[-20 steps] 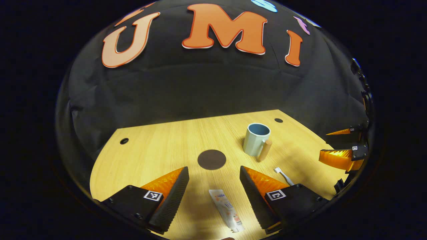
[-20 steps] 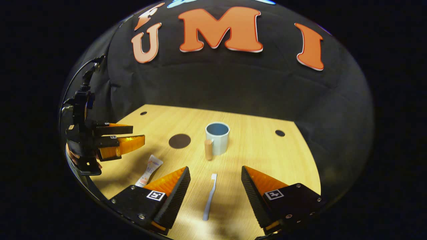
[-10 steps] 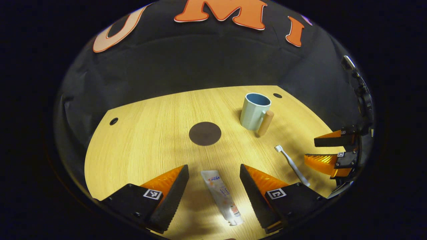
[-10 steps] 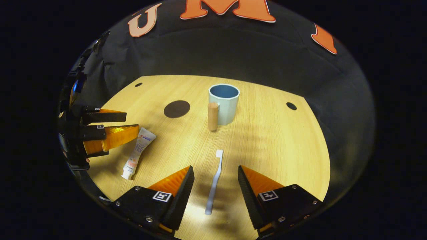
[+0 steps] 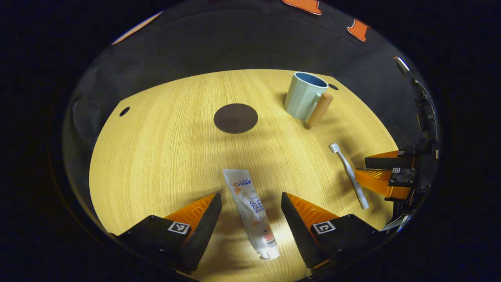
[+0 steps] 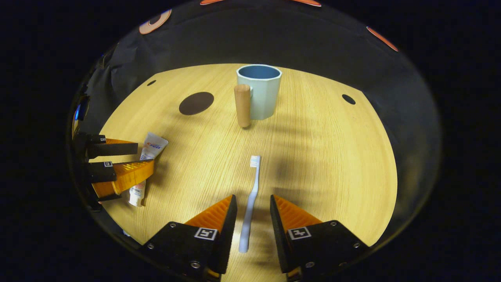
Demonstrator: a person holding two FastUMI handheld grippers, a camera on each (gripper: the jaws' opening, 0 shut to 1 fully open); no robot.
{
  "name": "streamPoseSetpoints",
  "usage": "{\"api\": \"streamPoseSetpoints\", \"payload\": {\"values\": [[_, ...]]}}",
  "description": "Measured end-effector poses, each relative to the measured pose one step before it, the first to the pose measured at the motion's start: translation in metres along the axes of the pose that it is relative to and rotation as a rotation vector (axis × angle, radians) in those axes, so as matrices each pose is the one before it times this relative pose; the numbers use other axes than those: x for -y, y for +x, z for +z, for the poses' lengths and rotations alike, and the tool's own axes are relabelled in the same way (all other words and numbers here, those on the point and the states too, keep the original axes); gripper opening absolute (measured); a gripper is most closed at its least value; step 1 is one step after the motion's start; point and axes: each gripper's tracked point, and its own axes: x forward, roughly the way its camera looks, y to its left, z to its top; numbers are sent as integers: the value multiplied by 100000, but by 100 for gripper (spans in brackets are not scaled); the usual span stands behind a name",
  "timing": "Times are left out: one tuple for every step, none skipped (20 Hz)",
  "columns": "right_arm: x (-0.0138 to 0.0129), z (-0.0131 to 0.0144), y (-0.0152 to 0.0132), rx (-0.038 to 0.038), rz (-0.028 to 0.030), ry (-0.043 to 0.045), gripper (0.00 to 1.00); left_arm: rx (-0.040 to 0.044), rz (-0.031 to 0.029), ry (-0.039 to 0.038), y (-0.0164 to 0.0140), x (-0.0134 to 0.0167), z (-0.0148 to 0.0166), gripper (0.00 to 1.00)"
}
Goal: Put the toothbrush and toothpaste on the desktop into the cup, then pick up the cup and place it on the coaster on the desktop.
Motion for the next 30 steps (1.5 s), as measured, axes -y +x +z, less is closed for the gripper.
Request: {"api": "streamPoseSetpoints", "payload": {"values": [[-136,10,50,-819,510,-103,47,-1052,239,-663,-38,-12,527,98],[213,31,169,-604,-402,-893,40,-1328,243,-532,-83,-6,546,98],[207,123,65,-464,-948,-715,39,-2078,-123,-562,-220,111,519,96],[1,-149,101,-586,-949,-535,36,-2559,-711,-489,-154,251,487,92],[-126,-177,50,-426,-748,-190,35,-2986,-1417,-287,-302,403,398,92],[-184,-153,220,-363,-74,-642,34,-514,1674,1647,-429,-132,1150,89],[-10,-52,72,-548,-154,-306,27,689,1052,914,-883,-195,1401,89],[-32,-97,250,-305,-265,109,29,-331,846,211,-507,-132,1366,81],[-22,-107,47,-582,-170,219,28,-836,565,-23,-832,-53,1535,81],[-61,-85,185,-512,188,582,24,-120,-685,149,-143,140,1573,79],[129,212,6,640,-376,963,22,-231,-825,-645,-1251,51,1671,77],[106,-151,86,-196,-645,236,20,-338,-457,-1728,-1027,-111,1849,67],[-69,54,-169,-42,496,808,18,1346,509,-434,-280,-142,1766,57],[-18,-87,258,-348,735,610,15,214,-516,-684,-1212,-21,2027,46],[-220,32,15,51,625,-331,14,504,-389,-391,-653,-43,2072,41],[16,91,-143,716,376,-1775,10,217,-751,-578,-1144,63,2237,33],[12,59,89,401,-368,-587,8,340,-1054,-305,-860,191,2269,29],[-45,-40,-97,318,59,-529,6,302,-1360,-59,-1067,274,2397,29],[-103,-34,-79,128,608,-377,5,363,-939,-604,-1012,118,2520,29],[-112,75,73,396,474,329,5,36,-627,-804,-1104,189,2566,25],[-142,189,-13,905,297,-415,5,571,-1201,-173,-1138,257,2725,22],[-220,291,-243,1438,95,-131,5,-125,-1279,-737,-1160,286,2717,22],[-253,402,-232,1195,510,-351,5,-376,93,268,-1262,182,2805,22],[-347,90,-190,1209,1006,0,5,383,609,169,-1364,-15,3006,22],[-135,222,-317,1138,394,-185,5,972,-40,-227,-911,1612,-2415,22],[162,155,-341,1270,92,-536,5,775,-122,-223,-1990,-3657,4755,22],[159,248,-247,1264,-237,-290,5,762,168,-466,-798,-3463,1871,22],[85,186,-275,1254,168,-91,6,805,210,-265,-759,-1560,1430,22],[193,352,-362,1511,20,139,5,1103,191,-354,-709,-4784,-4944,22],[114,342,-201,2042,-144,-200,5,764,88,-74,-379,3480,5493,22]]}}
